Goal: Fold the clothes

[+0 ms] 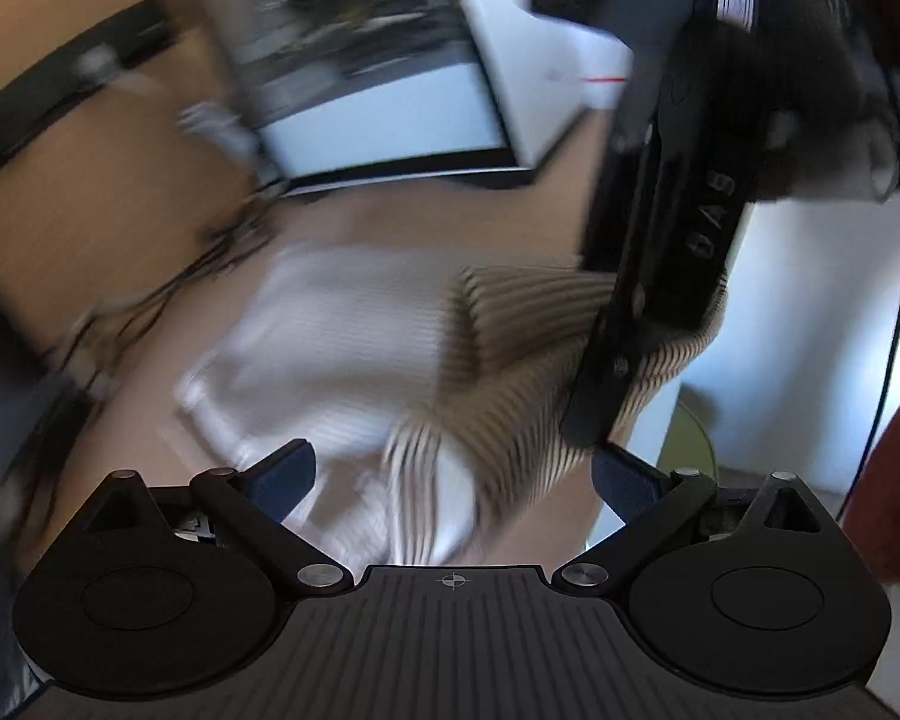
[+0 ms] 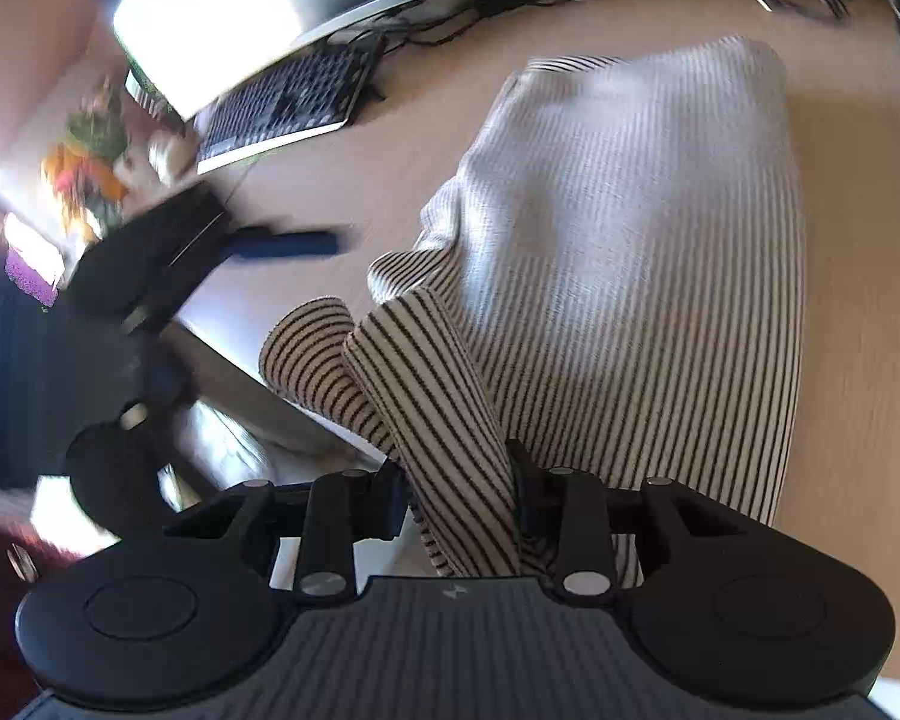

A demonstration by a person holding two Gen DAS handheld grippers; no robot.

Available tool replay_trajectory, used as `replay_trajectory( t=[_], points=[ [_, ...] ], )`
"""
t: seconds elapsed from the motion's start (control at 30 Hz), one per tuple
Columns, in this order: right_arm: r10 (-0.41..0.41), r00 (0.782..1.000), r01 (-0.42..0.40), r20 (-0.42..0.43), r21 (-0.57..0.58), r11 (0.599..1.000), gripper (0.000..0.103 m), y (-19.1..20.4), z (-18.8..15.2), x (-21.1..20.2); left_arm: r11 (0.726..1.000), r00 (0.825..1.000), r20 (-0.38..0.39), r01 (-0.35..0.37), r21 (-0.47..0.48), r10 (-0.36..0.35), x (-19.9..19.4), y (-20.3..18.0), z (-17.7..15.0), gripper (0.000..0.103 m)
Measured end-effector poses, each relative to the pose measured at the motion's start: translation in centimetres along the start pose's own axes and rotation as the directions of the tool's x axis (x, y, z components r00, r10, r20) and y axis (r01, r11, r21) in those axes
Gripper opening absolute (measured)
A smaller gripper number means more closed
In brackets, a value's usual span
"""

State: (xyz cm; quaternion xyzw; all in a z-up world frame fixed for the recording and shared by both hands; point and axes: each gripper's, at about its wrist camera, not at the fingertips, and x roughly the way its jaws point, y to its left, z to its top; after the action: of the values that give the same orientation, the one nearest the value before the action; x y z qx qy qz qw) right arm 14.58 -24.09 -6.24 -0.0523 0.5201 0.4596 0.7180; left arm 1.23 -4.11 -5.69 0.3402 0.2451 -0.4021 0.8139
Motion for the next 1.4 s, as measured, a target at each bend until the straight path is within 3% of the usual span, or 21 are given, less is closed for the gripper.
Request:
replay_trajectory(
  t=[0.03,0.1,0.17,0.2,0.23,0.3,0.37,0.47,0.6,0.63,0.67,0.7,0.73,0.8,0.83,0.9,1.0,1.07,1.17,1.3,1.4],
  points=[
    [-0.020,1.000,0.020,0.001,-0.032,0.999,0.030,0.3,-0.3,-0.2,0.998,1.000,0.023,0.016,0.054,-0.018,0.5,-0.5,0.0,0.097],
    [-0.075,0.997,0.077,0.020,-0.088,0.993,0.031,1.5,-0.5,-0.7,0.989,0.997,0.038,0.068,0.134,-0.073,1.3,-1.2,0.2,0.069],
    [-0.136,0.990,0.141,0.047,-0.114,0.983,0.036,2.2,-0.9,-2.0,0.985,0.993,0.051,0.102,0.142,-0.110,1.8,-1.2,0.3,0.060],
    [-0.168,0.983,0.176,0.071,-0.133,0.975,0.039,2.6,-1.4,-3.3,0.985,0.989,0.060,0.130,0.110,-0.137,1.8,-0.7,0.3,0.052],
    [-0.198,0.975,0.211,0.098,-0.153,0.965,0.043,2.9,-2.0,-4.7,0.985,0.983,0.063,0.168,0.049,-0.171,1.9,0.1,0.4,0.051],
    [-0.323,0.930,0.359,0.174,-0.246,0.900,0.075,3.8,-4.0,-7.4,0.958,0.966,0.074,0.255,-0.133,-0.247,2.5,2.3,0.1,0.048],
    [-0.445,0.861,0.507,0.246,-0.342,0.791,0.079,4.9,-6.0,-8.6,0.897,0.946,0.107,0.325,-0.299,-0.307,3.0,4.4,-0.7,0.047],
    [-0.482,0.813,0.581,0.325,-0.412,0.702,0.079,6.0,-7.5,-7.3,0.804,0.919,0.147,0.392,-0.448,-0.366,4.0,6.8,-1.5,0.047],
    [-0.489,0.751,0.660,0.443,-0.532,0.531,0.078,7.8,-6.6,-1.7,0.668,0.885,0.212,0.453,-0.591,-0.414,4.8,8.9,-2.5,0.047],
    [-0.493,0.737,0.673,0.462,-0.562,0.480,0.071,7.9,-6.4,-0.2,0.635,0.881,0.225,0.459,-0.621,-0.416,4.9,9.2,-2.7,0.046],
    [-0.497,0.738,0.672,0.457,-0.572,0.471,0.050,7.7,-6.0,0.7,0.605,0.880,0.233,0.458,-0.651,-0.415,4.9,9.6,-3.0,0.047],
    [-0.499,0.753,0.655,0.430,-0.563,0.503,0.036,7.3,-5.3,0.9,0.580,0.878,0.237,0.456,-0.675,-0.416,4.9,9.9,-3.3,0.048],
    [-0.488,0.778,0.627,0.396,-0.539,0.563,0.031,7.0,-4.6,0.3,0.569,0.878,0.236,0.455,-0.685,-0.417,4.6,10.2,-3.5,0.049],
    [-0.452,0.831,0.556,0.324,-0.469,0.687,0.025,6.5,-3.3,-1.5,0.574,0.873,0.252,0.468,-0.672,-0.418,2.5,10.9,-4.2,0.058],
    [-0.440,0.847,0.531,0.298,-0.440,0.724,0.024,6.3,-2.9,-2.3,0.575,0.868,0.266,0.481,-0.661,-0.420,1.2,11.5,-4.6,0.062],
    [-0.420,0.869,0.493,0.261,-0.398,0.773,0.022,6.5,-2.8,-3.8,0.571,0.868,0.303,0.489,-0.660,-0.393,-1.0,13.1,-5.4,0.075],
    [-0.377,0.904,0.427,0.201,-0.375,0.823,0.021,7.9,-2.9,-5.6,0.554,0.889,0.339,0.457,-0.696,-0.308,-1.5,15.9,-5.6,0.073],
    [-0.349,0.924,0.383,0.157,-0.385,0.840,0.021,9.0,-2.9,-7.0,0.533,0.894,0.347,0.448,-0.717,-0.285,0.7,16.9,-4.9,0.065],
    [-0.337,0.935,0.349,0.109,-0.453,0.821,0.021,11.3,-1.2,-8.4,0.528,0.886,0.317,0.458,-0.715,-0.339,4.9,16.4,-3.8,0.049],
    [-0.354,0.925,0.376,0.140,-0.477,0.794,0.020,12.7,3.7,-10.9,0.583,0.876,0.214,0.453,-0.674,-0.432,7.1,15.2,-3.9,0.047],
    [-0.337,0.924,0.382,0.180,-0.435,0.815,0.020,11.2,7.9,-10.5,0.541,0.857,0.236,0.479,-0.691,-0.457,7.7,15.7,-5.2,0.043]
  ],
)
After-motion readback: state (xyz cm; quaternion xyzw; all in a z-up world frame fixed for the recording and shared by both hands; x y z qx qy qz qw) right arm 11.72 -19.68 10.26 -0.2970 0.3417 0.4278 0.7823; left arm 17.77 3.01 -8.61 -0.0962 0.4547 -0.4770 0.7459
